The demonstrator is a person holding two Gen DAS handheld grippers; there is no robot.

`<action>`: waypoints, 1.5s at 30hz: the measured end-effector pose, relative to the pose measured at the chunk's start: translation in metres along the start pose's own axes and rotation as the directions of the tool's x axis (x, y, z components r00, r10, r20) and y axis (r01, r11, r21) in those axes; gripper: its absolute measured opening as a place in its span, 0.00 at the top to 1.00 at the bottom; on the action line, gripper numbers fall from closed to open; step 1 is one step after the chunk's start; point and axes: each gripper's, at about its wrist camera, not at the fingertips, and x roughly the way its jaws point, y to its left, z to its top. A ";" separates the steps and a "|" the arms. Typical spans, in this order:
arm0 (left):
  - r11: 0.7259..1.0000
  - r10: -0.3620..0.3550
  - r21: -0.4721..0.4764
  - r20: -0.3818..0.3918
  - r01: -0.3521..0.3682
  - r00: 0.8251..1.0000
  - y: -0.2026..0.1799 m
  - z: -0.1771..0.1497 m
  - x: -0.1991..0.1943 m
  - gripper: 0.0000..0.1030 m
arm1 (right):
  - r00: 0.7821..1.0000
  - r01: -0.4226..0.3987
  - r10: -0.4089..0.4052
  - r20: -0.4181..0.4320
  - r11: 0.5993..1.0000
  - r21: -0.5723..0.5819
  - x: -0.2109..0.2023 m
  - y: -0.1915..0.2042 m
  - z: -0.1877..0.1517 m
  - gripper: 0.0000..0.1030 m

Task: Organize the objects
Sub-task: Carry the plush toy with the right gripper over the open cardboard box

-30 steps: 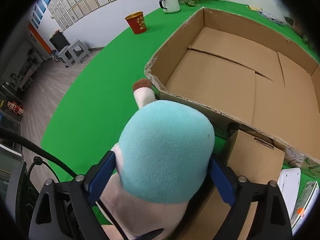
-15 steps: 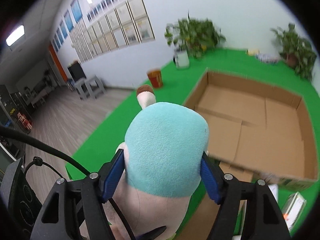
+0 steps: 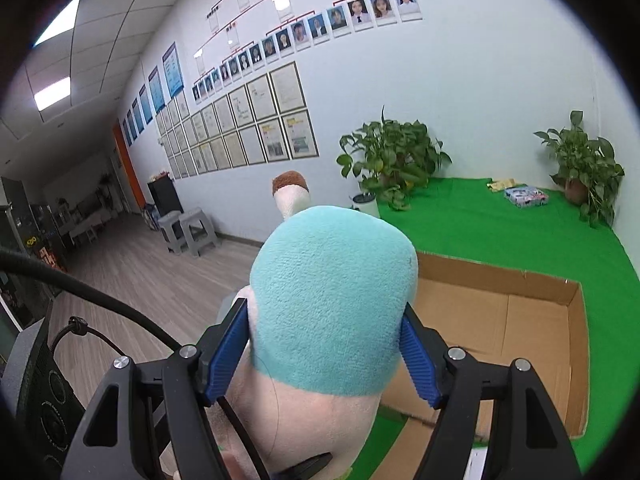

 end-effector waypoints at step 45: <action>0.999 -0.003 -0.040 -0.357 -0.012 0.934 0.023 0.037 0.276 0.38 | 0.961 -0.109 0.159 -0.228 0.970 0.218 0.151 -0.120 -0.018 0.32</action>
